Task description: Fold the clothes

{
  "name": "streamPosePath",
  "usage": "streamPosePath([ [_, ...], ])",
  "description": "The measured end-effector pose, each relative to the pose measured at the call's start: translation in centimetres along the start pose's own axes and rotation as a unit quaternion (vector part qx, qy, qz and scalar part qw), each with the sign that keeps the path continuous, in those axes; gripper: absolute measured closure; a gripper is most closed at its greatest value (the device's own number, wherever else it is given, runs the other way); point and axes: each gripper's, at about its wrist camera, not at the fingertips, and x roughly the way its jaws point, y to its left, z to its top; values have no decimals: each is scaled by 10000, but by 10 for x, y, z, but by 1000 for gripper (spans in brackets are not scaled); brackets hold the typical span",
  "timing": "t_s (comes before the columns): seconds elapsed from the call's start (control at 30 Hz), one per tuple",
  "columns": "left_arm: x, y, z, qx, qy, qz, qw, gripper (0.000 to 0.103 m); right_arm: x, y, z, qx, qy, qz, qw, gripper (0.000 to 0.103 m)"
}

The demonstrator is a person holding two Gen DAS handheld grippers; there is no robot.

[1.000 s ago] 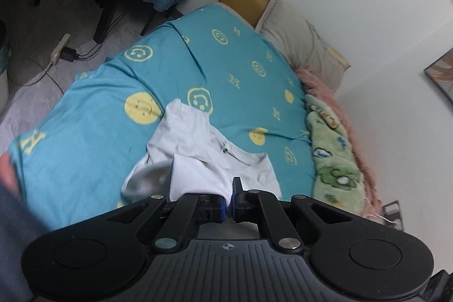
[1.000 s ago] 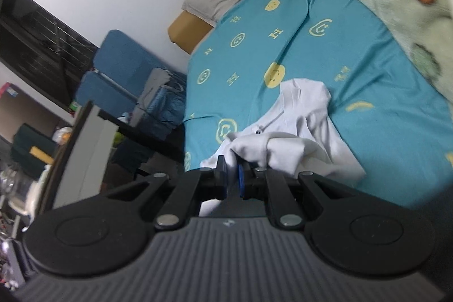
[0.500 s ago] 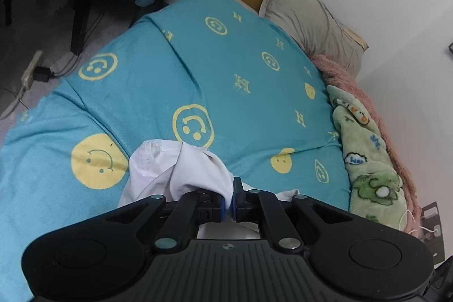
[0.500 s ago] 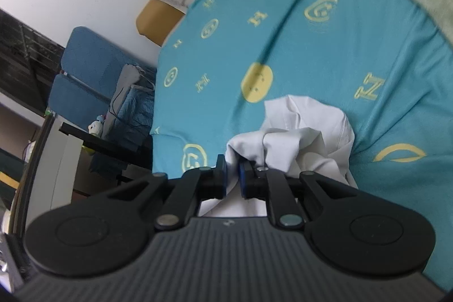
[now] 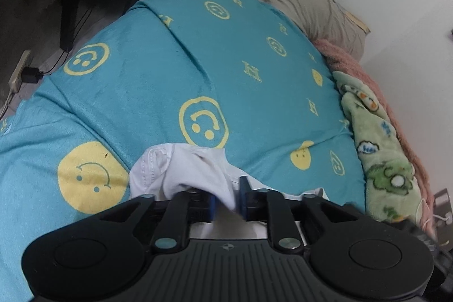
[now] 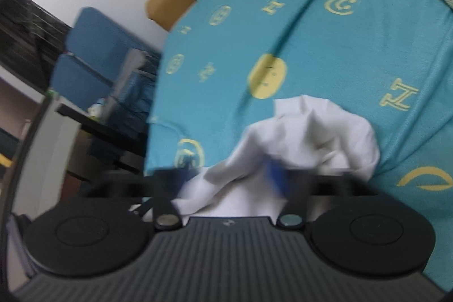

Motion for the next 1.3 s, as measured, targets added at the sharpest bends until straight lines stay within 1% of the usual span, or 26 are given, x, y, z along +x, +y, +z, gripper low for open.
streamPosePath([
  [0.03,-2,-3,-2,91,-37,-11,10000,49,-4,2,-2,-24,-50,95,9999,16],
  [0.07,-4,-6,-4,223,-97,-1,9997,43,-7,5,-4,-114,-55,129,9998,17],
  [0.1,-7,-11,-7,422,-167,51,9990,35,-11,8,-6,-255,-120,123,9995,17],
  [0.13,-9,-16,-9,649,-231,127,9975,30,-14,11,-9,-396,-185,116,9990,17],
  [0.17,-11,-21,-12,875,-294,202,9955,28,-17,13,-11,-538,-247,105,9982,17],
  [0.2,-10,-25,-14,1079,-320,295,9932,28,-14,15,-11,-713,-237,-28,9972,20],
  [0.23,-8,-29,-16,1263,-317,403,9907,28,-12,17,-11,-888,-227,-162,9957,35],
  [0.27,-4,-33,-18,1411,-300,520,9882,28,-9,19,-11,-1063,-217,-295,9937,48],
  [0.3,0,-34,-19,1517,-280,629,9860,28,-6,20,-11,-1234,-206,-428,9912,54],
  [0.33,5,-34,-20,1593,-266,709,9843,28,1,19,-9,-1330,-172,-557,9894,65],
  [0.43,19,-32,-20,1697,-199,888,9813,28,24,14,-5,-1617,-70,-941,9823,76],
  [0.53,33,-30,-20,1714,-123,986,9802,28,46,10,-1,-1897,33,-1321,9729,77],
  [0.6,39,-28,-20,1724,-88,1043,9795,28,51,6,-4,-1959,99,-1394,9706,77],
  [0.67,36,-29,-24,1774,-133,1086,9780,29,46,9,-6,-2012,84,-1402,9694,77],
  [0.77,19,-33,-34,1814,-189,1083,9772,29,33,16,-11,-2106,27,-1416,9672,74],
  [0.93,-20,-39,-58,1860,-284,987,9772,29,-2,27,-34,-2198,61,-1369,9659,74],
  [1.03,-40,-42,-73,2048,-324,1003,9731,29,-22,30,-50,-2289,160,-1429,9628,73],
  [1.1,-43,-43,-81,2113,-255,1110,9708,29,-26,30,-57,-2331,234,-1504,9605,73],
  [1.2,-40,-41,-89,2083,-31,1287,9696,29,-27,30,-66,-2395,355,-1629,9565,73],
  [1.27,-45,-41,-93,2060,-27,1291,9700,29,-21,26,-68,-2382,459,-1706,9550,73],
  [1.3,-50,-40,-94,2013,-21,1251,9715,29,-19,25,-68,-2359,491,-1721,9552,73],
])
